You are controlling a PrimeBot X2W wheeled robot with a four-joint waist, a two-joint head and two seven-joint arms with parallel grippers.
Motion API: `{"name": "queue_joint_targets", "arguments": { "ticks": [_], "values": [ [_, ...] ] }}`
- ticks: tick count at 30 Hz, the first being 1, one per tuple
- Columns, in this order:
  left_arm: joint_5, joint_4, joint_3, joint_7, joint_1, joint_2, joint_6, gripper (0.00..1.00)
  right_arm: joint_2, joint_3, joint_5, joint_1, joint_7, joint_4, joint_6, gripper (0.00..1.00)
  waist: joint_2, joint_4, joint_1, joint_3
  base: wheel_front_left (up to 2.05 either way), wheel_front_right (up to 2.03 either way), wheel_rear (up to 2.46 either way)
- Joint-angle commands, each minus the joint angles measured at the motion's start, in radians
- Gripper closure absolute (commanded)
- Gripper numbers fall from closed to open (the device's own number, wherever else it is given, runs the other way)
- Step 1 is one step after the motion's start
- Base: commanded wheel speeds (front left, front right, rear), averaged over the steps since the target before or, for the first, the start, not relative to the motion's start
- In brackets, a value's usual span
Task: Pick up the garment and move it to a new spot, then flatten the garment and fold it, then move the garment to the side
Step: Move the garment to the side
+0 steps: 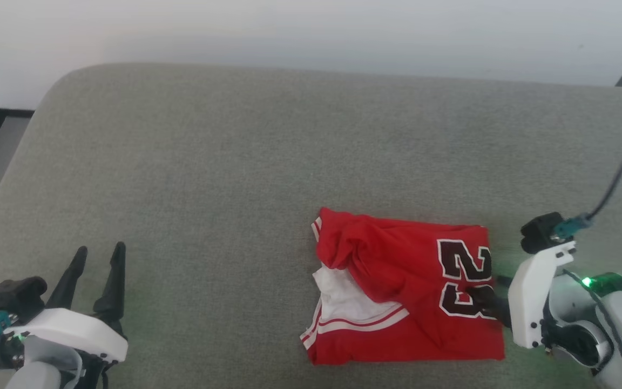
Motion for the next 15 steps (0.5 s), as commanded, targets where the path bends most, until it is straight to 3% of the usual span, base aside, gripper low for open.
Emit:
{"name": "queue_joint_targets", "arguments": {
  "ticks": [1, 10, 11, 12, 15],
  "values": [
    [-0.006, 0.003, -0.004, -0.004, -0.015, -0.003, -0.002, 0.0, 0.009, 0.007, -0.005, -0.012, 0.035, 0.012, 0.0, 0.0, -0.0001, 0.016, 0.0, 0.017, 0.0, 0.0, 0.0],
    [-0.011, 0.014, -0.028, -0.004, -0.059, -0.02, -0.002, 0.0, 0.058, 0.01, -0.014, -0.04, 0.217, 0.068, 0.0, 0.0, -0.0001, 0.051, 0.0, 0.056, 0.0, 0.0, 0.0],
    [-0.013, 0.015, -0.029, -0.004, -0.062, -0.021, -0.002, 0.0, 0.059, 0.006, -0.017, -0.04, 0.223, 0.067, 0.0, 0.8, -0.0001, 0.053, 0.0, 0.057, 0.0, 0.0, 0.0],
    [-0.016, 0.019, -0.026, -0.004, -0.062, -0.022, -0.002, 0.0, 0.061, -0.003, -0.021, -0.042, 0.228, 0.067, 0.0, 1.0, -0.0001, 0.053, 0.0, 0.059, 0.0, 0.0, 0.0],
    [-0.024, 0.024, -0.017, -0.004, -0.062, -0.023, -0.002, 0.0, 0.058, -0.036, -0.037, -0.051, 0.234, 0.055, -0.001, 1.0, -0.0001, 0.05, 0.0, 0.062, 0.0, 0.0, 0.0]
  ]
}}
